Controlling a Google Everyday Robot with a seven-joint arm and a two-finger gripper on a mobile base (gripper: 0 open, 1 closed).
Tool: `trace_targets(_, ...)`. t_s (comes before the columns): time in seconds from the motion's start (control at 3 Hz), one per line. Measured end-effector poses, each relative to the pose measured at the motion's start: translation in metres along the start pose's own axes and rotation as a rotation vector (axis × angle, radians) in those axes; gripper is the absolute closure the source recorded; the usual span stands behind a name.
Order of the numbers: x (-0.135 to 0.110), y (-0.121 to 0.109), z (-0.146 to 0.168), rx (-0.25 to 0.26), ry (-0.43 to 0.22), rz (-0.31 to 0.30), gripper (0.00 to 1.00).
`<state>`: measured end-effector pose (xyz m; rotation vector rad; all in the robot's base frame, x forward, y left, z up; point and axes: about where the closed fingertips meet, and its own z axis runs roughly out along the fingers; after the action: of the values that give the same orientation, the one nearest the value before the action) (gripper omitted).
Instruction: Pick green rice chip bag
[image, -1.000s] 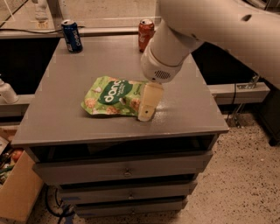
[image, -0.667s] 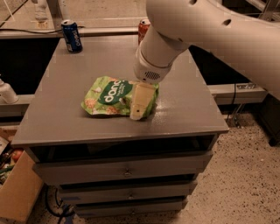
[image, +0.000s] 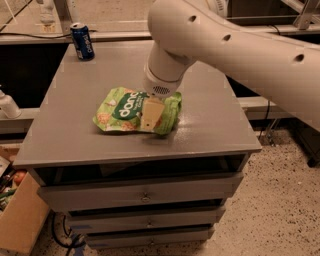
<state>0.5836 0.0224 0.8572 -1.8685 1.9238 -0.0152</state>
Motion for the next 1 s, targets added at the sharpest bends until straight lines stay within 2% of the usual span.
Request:
trace_targets(0.67, 0.004, -0.004, 0.008, 0.007, 0.014, 0.024, 0.66)
trace_targets(1.0, -0.008, -0.002, -0.007, 0.017, -0.016, -0.004, 0.89)
